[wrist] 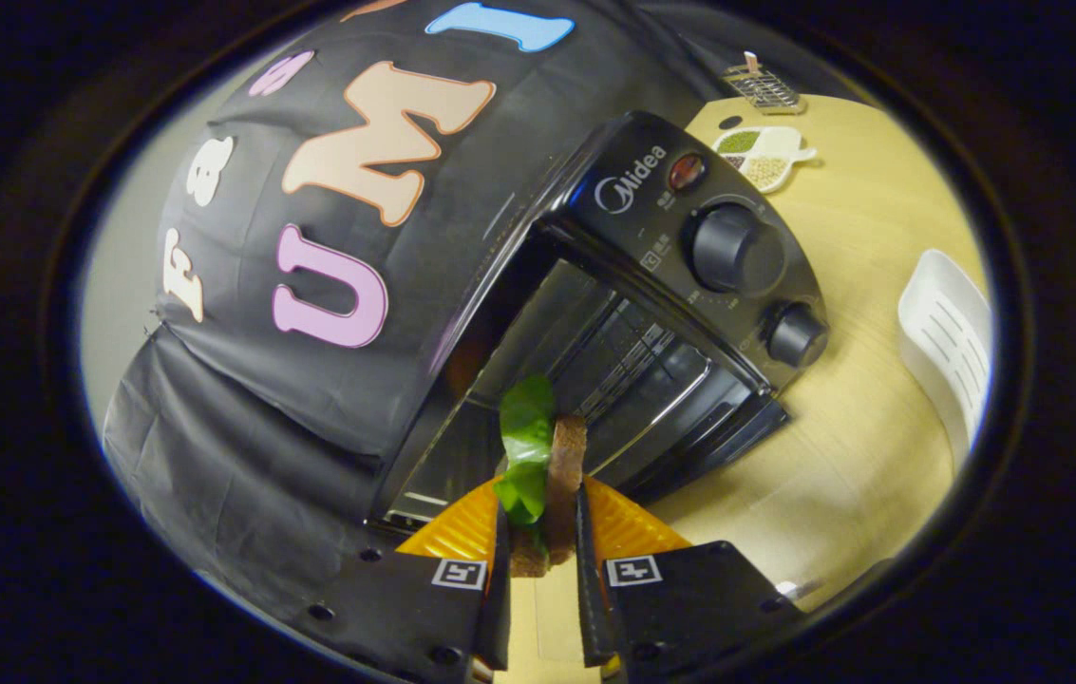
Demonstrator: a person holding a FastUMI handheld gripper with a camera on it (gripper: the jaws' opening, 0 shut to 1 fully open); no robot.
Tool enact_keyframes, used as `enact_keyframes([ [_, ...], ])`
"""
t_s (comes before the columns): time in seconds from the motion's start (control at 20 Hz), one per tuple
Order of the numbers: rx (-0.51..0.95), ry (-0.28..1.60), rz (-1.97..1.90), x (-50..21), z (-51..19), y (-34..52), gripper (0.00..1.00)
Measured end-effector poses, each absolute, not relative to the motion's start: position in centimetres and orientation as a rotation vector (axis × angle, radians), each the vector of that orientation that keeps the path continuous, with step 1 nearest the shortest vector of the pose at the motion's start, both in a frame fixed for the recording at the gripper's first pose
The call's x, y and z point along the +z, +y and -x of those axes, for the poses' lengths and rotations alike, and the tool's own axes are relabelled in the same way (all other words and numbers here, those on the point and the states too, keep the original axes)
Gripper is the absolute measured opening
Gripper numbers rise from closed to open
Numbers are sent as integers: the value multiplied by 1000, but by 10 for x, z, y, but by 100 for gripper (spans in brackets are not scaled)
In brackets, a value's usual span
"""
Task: Open the toaster oven, put the food inside, and close the toaster oven door.
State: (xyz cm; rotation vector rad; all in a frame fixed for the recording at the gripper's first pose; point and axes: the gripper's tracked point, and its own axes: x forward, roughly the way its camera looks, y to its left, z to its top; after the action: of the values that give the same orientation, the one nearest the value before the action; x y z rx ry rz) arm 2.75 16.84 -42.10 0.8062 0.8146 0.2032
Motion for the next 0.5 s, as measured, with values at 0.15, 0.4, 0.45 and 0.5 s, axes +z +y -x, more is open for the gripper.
enact_keyframes([
  [0.15, 191, 787, -726, -425, -41, 170, 31],
  [0.4, 206, 757, -546, -429, -60, 176, 31],
  [0.45, 208, 753, -499, -431, -63, 176, 31],
  [0.5, 211, 738, -446, -430, -66, 176, 31],
])
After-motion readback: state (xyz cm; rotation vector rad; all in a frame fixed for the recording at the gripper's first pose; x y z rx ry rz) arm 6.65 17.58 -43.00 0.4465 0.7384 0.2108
